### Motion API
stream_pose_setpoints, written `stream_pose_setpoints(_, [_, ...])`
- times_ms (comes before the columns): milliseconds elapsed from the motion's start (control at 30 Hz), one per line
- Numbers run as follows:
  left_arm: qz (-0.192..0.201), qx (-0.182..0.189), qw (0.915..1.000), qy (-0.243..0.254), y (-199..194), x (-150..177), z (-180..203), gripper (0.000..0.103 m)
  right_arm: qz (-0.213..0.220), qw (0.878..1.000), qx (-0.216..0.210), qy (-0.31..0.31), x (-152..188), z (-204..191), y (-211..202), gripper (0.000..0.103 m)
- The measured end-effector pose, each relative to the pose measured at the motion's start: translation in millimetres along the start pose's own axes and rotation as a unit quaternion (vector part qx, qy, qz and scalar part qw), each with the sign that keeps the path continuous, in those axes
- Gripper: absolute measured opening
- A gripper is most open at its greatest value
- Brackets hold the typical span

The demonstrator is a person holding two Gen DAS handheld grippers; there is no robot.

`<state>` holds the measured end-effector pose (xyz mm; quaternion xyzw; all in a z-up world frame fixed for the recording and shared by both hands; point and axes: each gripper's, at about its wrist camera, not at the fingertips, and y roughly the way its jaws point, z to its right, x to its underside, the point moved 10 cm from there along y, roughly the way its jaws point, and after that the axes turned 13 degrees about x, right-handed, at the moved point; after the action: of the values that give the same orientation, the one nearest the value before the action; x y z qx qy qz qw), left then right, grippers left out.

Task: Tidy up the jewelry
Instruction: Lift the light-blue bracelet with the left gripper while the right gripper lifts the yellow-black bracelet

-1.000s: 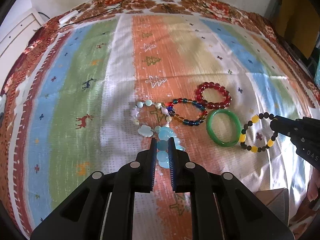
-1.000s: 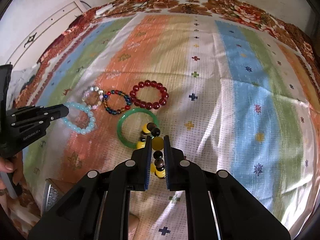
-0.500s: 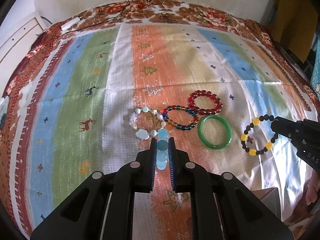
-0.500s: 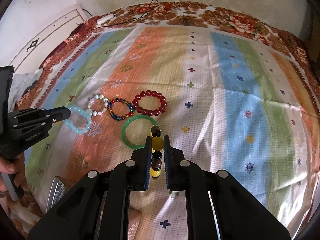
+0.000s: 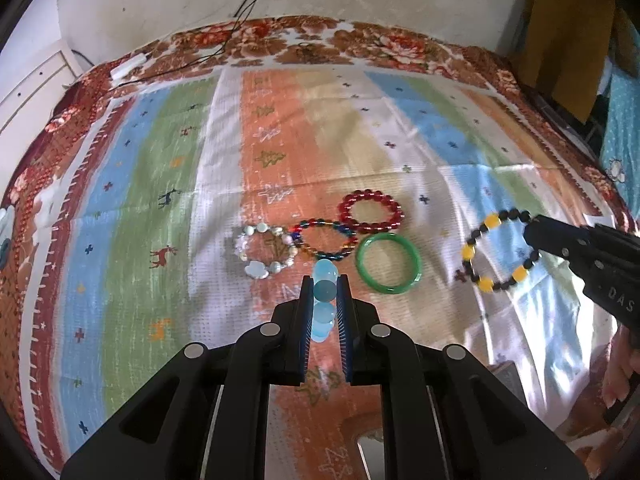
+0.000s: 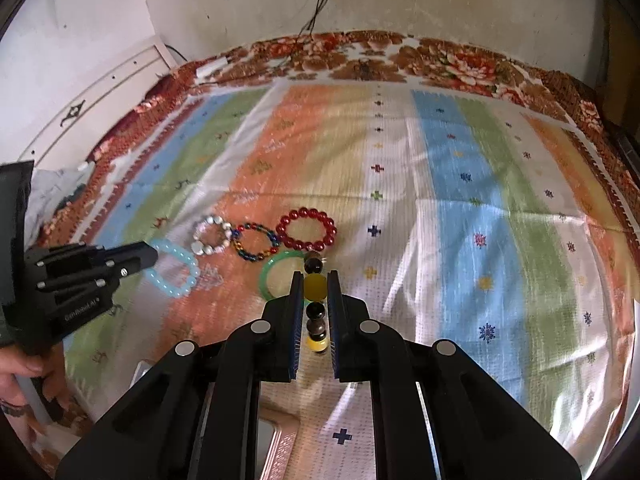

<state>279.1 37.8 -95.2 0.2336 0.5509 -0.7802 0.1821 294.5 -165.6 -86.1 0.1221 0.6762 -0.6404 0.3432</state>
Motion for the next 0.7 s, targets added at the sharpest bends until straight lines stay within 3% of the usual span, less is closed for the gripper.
stream_pose_setpoints(700, [0.025, 0.013, 0.9996, -0.006, -31, 16, 15, 0.011, 0.026, 0.999, -0.018, -0.005, 12, -8, -40, 0.012])
